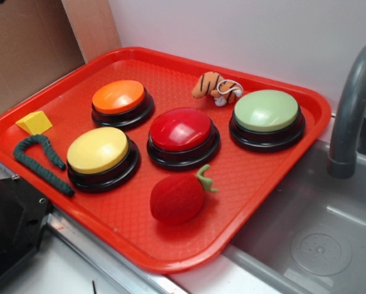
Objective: Push the orange button.
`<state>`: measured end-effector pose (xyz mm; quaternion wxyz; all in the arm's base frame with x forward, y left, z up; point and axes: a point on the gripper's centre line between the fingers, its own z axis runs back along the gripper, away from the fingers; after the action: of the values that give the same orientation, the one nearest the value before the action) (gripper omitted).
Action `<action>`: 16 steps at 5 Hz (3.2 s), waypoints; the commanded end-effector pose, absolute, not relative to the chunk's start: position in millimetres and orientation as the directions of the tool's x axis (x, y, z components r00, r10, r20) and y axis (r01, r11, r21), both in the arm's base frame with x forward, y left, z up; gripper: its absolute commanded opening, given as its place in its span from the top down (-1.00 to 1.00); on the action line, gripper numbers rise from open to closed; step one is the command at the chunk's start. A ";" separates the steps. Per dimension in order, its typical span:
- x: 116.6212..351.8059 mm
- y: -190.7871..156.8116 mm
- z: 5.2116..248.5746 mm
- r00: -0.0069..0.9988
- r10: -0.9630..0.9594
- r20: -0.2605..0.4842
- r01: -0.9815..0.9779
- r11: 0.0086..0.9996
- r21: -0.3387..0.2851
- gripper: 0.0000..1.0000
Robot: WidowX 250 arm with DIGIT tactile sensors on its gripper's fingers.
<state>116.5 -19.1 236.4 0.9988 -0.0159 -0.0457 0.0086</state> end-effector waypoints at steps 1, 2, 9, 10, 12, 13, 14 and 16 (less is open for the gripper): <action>116.5 -19.1 236.4 0.996 0.019 0.091 -0.016 0.999 -0.033 -1.00; 166.5 27.1 186.5 0.996 0.027 0.082 -0.026 1.000 -0.012 -1.00; 250.0 42.6 44.9 0.980 -0.186 0.069 0.182 0.981 0.065 -1.00; 248.7 40.2 48.4 0.976 -0.203 0.079 0.198 0.978 0.066 -1.00; 250.3 37.0 58.9 0.973 -0.226 0.056 0.223 0.974 0.050 -1.00; 250.3 35.2 62.4 0.977 -0.211 -0.039 0.213 0.973 0.085 -1.00; 244.8 35.7 84.1 0.984 -0.176 -0.002 0.175 0.980 0.094 -1.00; 236.0 41.2 118.6 0.992 -0.082 0.091 0.076 0.995 0.063 -1.00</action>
<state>227.3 37.2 101.7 0.9987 0.0228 -0.0148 -0.0427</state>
